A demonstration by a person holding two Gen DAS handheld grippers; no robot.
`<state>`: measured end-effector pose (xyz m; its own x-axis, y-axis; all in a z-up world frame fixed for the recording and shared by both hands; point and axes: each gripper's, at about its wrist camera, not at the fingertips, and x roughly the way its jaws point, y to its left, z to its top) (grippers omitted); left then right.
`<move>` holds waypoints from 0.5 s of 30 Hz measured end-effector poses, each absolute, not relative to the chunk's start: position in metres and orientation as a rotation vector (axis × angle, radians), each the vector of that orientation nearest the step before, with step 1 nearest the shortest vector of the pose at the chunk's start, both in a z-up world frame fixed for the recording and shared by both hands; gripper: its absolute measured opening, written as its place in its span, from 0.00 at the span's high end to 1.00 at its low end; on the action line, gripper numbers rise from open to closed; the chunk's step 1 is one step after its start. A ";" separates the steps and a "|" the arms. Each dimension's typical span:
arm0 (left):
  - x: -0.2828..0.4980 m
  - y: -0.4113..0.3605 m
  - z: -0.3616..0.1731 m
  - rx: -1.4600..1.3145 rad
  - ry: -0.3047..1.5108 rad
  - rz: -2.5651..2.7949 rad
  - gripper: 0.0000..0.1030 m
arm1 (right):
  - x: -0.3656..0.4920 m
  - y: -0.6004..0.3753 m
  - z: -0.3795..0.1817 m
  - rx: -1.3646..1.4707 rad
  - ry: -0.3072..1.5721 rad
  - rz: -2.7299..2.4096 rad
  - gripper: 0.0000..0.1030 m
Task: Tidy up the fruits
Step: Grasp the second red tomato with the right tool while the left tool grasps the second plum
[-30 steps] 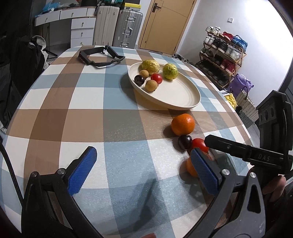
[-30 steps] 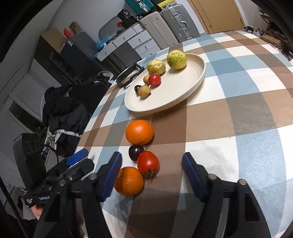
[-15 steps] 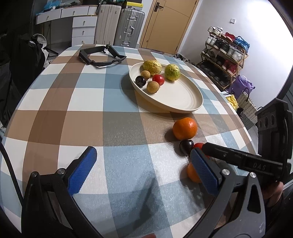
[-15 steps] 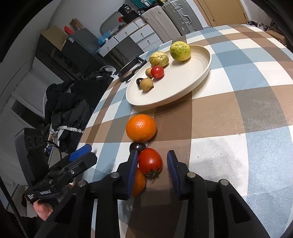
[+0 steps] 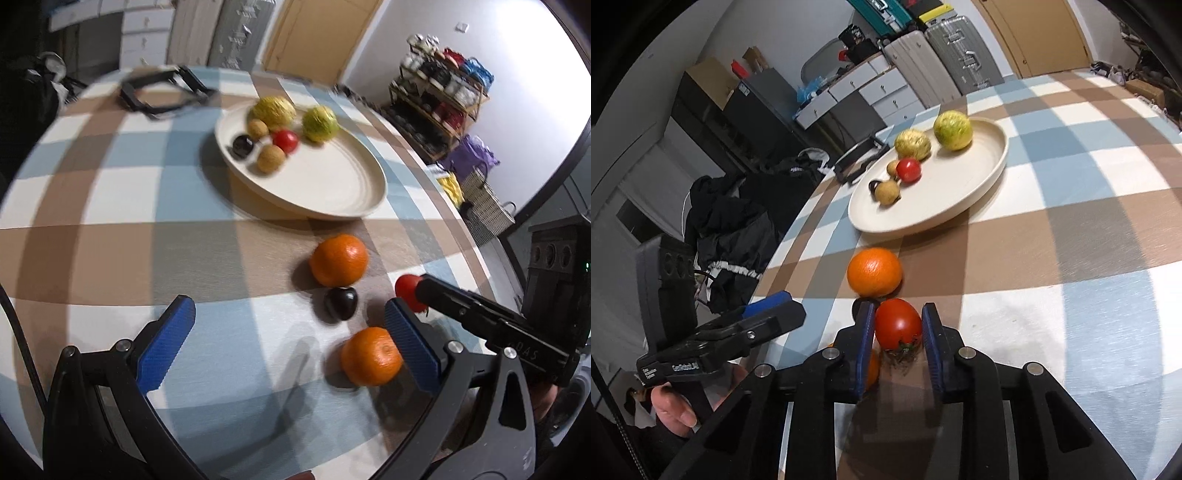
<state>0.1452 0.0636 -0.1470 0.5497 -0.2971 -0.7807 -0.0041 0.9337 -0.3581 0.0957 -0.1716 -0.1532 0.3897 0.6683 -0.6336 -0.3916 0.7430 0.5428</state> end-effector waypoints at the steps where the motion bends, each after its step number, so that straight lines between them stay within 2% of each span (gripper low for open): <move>1: 0.148 0.061 -0.147 -0.343 0.988 -0.191 0.01 | 0.095 -0.174 -0.151 0.322 0.946 0.680 0.74; 8: 0.168 0.038 -0.145 -0.277 1.047 -0.209 0.03 | 0.088 -0.190 -0.145 0.263 0.905 0.608 0.74; 10: 0.173 0.033 -0.147 -0.253 1.070 -0.194 0.07 | 0.086 -0.192 -0.143 0.246 0.884 0.605 0.74; 12: 0.179 0.030 -0.149 -0.243 1.093 -0.181 0.19 | 0.084 -0.194 -0.141 0.235 0.871 0.607 0.74; 14: 0.183 0.029 -0.152 -0.257 1.115 -0.193 0.21 | 0.082 -0.197 -0.141 0.231 0.863 0.612 0.74; 15: 0.184 0.028 -0.152 -0.268 1.120 -0.200 0.25 | 0.082 -0.198 -0.140 0.231 0.859 0.609 0.74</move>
<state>0.1841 0.0284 -0.1518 0.4235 -0.2913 -0.8578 0.0235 0.9501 -0.3110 0.0822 -0.1977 -0.1399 0.4973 0.5878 -0.6381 -0.4078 0.8076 0.4260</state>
